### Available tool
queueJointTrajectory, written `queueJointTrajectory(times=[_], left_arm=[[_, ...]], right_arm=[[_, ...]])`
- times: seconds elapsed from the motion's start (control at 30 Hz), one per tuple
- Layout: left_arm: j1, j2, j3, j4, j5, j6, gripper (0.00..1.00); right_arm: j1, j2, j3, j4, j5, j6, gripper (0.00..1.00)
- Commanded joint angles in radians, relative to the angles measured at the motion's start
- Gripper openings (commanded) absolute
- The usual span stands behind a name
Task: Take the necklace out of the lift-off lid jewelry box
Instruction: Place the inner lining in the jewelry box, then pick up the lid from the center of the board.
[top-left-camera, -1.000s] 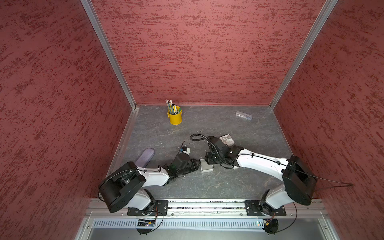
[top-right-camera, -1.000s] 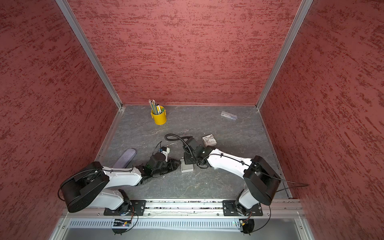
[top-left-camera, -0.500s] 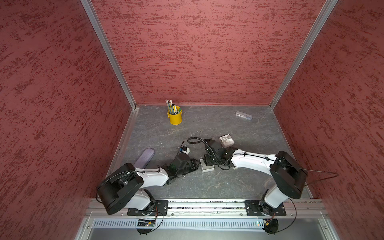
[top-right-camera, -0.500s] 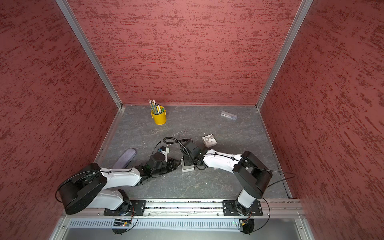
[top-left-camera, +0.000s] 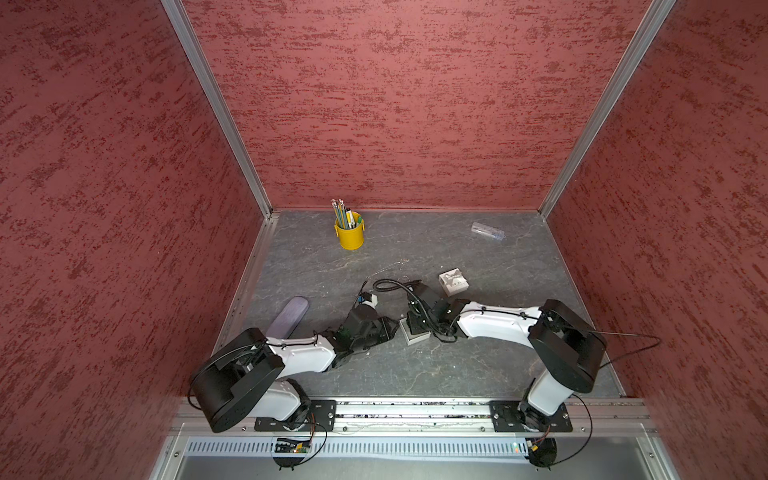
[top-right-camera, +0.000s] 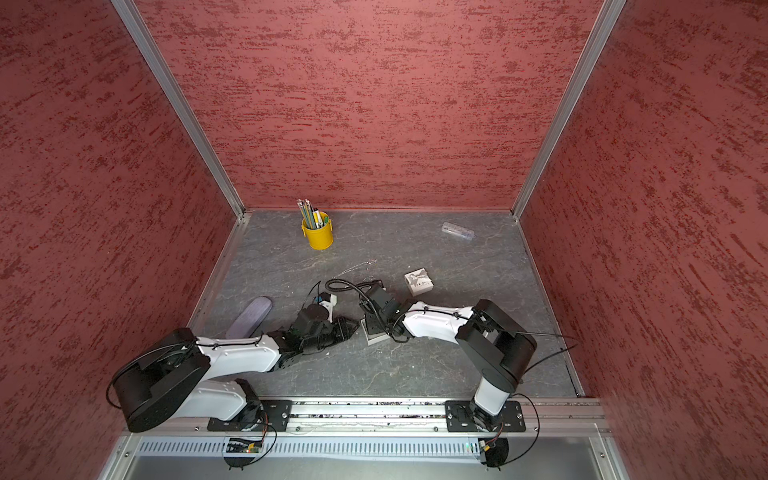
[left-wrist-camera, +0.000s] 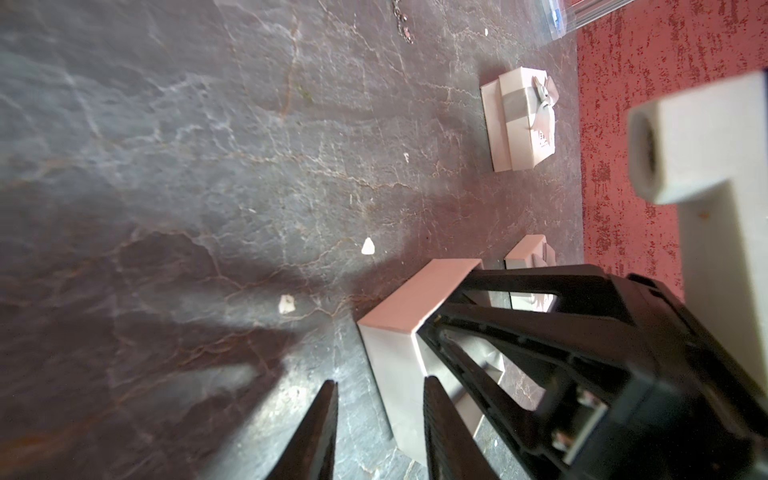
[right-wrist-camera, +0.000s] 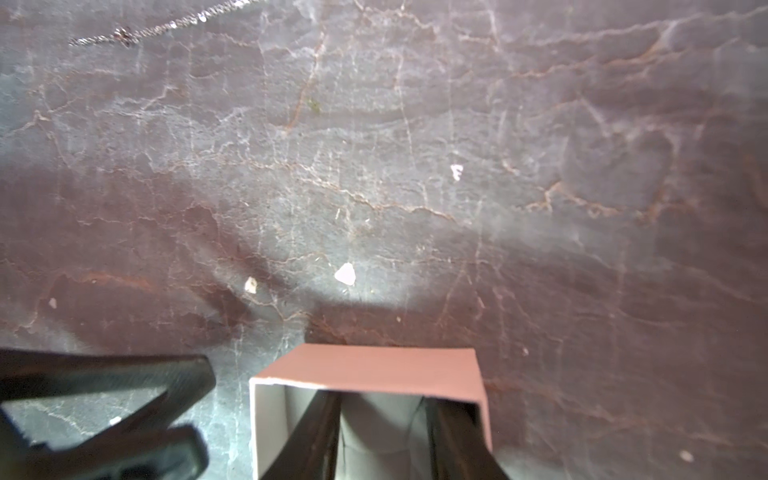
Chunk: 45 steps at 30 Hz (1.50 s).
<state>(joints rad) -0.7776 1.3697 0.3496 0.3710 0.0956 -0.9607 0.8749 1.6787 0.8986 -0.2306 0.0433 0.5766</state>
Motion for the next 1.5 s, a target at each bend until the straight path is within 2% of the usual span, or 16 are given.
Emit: queueJointTrajectory(times=[0.0,0.13,0.3,0.43,0.5,0.7,0.87,1.2,1.47], left_arm=[[0.014,-0.027,0.011,-0.028,-0.003,0.036,0.36],[0.022,-0.048,0.036,-0.074,-0.005,0.067,0.36],[0.019,-0.056,0.091,-0.136,-0.008,0.113,0.41],[-0.003,-0.028,0.165,-0.181,-0.009,0.153,0.45],[-0.022,-0.001,0.207,-0.196,-0.010,0.171,0.49],[-0.082,0.120,0.339,-0.190,0.022,0.195,0.56],[-0.115,0.188,0.398,-0.163,0.045,0.189,0.57],[-0.118,0.156,0.347,-0.151,0.034,0.165,0.58],[-0.115,0.132,0.325,-0.167,0.013,0.166,0.58]], right_arm=[[0.006,-0.077,0.034,-0.048,0.061,-0.006,0.42],[0.005,-0.172,0.053,-0.105,0.096,-0.025,0.55],[-0.015,-0.302,0.046,-0.188,0.186,-0.052,0.77],[-0.093,-0.341,0.011,-0.292,0.243,-0.047,0.90],[-0.169,-0.356,-0.022,-0.337,0.245,-0.010,0.95],[-0.450,-0.420,-0.171,-0.291,0.092,-0.005,0.98],[-0.562,-0.425,-0.241,-0.216,-0.004,-0.032,0.99],[-0.569,-0.352,-0.346,-0.074,-0.168,-0.036,0.94],[-0.506,-0.348,-0.344,-0.070,-0.179,-0.014,0.91]])
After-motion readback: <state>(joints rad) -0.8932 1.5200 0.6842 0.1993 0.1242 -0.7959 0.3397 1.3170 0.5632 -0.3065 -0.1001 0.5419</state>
